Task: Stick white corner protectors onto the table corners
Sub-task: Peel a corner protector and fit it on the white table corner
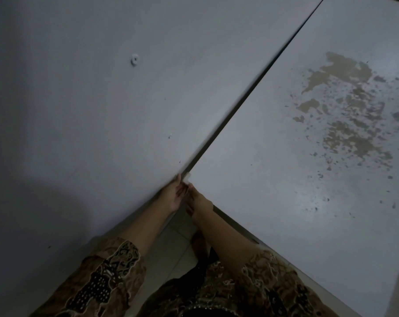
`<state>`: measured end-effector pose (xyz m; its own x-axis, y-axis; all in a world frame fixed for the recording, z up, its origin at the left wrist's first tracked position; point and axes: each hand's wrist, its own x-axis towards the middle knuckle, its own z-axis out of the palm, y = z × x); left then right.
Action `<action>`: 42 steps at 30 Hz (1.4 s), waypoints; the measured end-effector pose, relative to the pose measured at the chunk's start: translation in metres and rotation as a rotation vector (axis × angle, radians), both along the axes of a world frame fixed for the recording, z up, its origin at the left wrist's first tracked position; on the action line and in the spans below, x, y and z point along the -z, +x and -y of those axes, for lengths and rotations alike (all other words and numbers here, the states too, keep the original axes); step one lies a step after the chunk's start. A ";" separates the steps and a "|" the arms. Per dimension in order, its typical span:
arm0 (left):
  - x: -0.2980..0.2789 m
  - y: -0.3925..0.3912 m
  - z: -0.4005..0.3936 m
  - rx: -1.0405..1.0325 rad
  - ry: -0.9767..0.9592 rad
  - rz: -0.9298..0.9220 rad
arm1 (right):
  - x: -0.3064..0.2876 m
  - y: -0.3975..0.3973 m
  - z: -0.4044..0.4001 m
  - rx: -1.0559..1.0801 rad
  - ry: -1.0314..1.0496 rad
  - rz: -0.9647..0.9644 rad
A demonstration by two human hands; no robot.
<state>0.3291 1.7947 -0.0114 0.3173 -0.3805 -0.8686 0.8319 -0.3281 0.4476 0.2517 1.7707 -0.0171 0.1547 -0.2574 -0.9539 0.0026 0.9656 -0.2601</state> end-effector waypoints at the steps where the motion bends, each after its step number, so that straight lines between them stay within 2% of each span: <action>1: 0.002 0.000 -0.001 0.012 -0.006 0.013 | 0.001 0.000 0.000 0.000 0.001 0.010; 12: 0.016 0.000 0.000 0.023 -0.038 0.090 | 0.003 0.001 -0.001 0.022 -0.016 0.008; 18: 0.023 -0.001 0.004 -0.081 0.071 0.105 | 0.010 0.007 -0.005 0.059 -0.068 -0.051; 22: 0.020 -0.001 0.011 -0.020 0.174 0.155 | 0.012 0.008 -0.005 0.060 -0.083 -0.084; 27: 0.024 0.000 0.007 -0.049 0.077 0.077 | 0.011 0.009 -0.007 0.066 -0.078 -0.084; 30: 0.034 0.007 0.007 -0.074 0.117 0.065 | 0.010 0.009 -0.006 0.063 -0.076 -0.072; 35: 0.092 0.018 0.002 -0.092 0.164 0.045 | 0.009 0.005 -0.006 0.049 -0.098 -0.073; 42: 0.067 0.013 0.008 -0.198 0.211 0.049 | 0.010 0.007 -0.005 0.034 -0.089 -0.091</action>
